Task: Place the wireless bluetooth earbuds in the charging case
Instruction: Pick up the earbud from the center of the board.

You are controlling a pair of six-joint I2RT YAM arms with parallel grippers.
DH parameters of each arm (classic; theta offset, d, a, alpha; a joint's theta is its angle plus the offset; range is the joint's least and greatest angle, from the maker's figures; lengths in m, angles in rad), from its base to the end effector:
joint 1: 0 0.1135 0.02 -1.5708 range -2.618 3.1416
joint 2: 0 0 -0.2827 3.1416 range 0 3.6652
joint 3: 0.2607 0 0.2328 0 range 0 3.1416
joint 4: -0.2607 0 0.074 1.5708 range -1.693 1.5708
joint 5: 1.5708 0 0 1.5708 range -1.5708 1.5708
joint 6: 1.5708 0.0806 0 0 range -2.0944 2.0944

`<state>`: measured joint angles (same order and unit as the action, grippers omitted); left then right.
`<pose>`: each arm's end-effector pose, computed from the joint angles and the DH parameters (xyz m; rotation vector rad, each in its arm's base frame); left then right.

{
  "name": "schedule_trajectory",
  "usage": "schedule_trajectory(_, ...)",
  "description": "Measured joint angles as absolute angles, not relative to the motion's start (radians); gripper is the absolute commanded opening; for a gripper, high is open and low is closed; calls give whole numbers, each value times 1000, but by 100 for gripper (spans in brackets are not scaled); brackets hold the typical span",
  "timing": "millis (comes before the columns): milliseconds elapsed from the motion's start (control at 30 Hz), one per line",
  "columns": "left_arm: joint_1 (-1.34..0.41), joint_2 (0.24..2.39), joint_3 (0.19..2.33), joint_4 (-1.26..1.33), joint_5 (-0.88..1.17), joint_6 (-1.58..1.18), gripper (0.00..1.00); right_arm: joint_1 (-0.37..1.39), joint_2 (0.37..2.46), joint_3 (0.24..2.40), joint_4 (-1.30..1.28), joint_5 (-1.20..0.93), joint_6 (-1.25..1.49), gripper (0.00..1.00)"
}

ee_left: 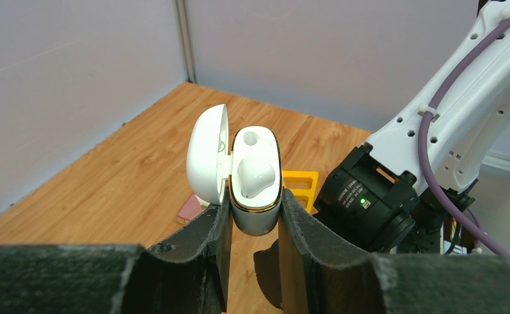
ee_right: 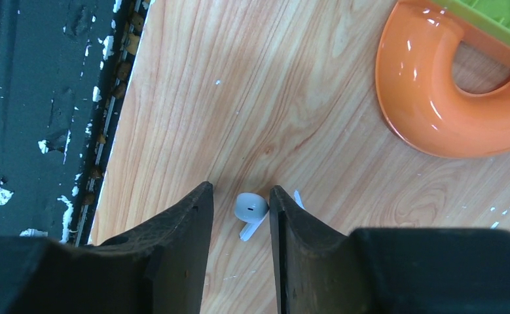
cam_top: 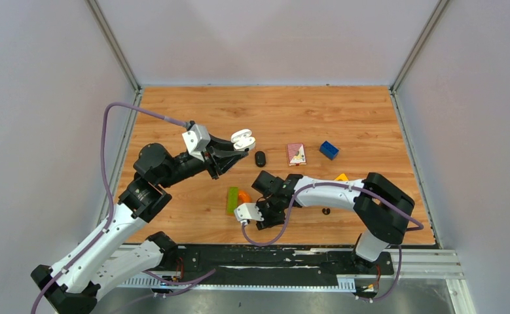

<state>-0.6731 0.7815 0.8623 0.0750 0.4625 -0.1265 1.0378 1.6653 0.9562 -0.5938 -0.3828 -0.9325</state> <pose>0.1207 -0.1422 0.4133 0.7772 1.2908 -0.9762 0.1244 0.2701 0.1506 -2.4089 1.5088 0.5700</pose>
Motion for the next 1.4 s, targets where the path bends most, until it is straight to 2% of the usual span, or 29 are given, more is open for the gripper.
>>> schedule_trajectory(233,-673,781,860,76,463,-128,0,1040,1665,956,-600,-375,-926,27)
schedule_trajectory(367,-673,781,855,77,464,-128,0,1040,1663,956,-598,-366,-926,39)
schedule_trajectory(433,-673,781,855,77,464,-128,0,1040,1659,952,-583,-352,-926,41)
schedule_trajectory(567,-673,781,855,77,464,-128,0,1040,1652,947,-573,-327,-927,36)
schedule_trajectory(867,-673,776,846,79,465,-129,0,1040,1652,947,-583,-315,-928,18)
schedule_trajectory(1200,-673,775,836,77,458,-125,0,1039,1629,946,-595,-322,-891,12)
schedule_trajectory(1400,-673,810,896,1,393,-60,0,994,1473,947,-636,-400,-806,12)
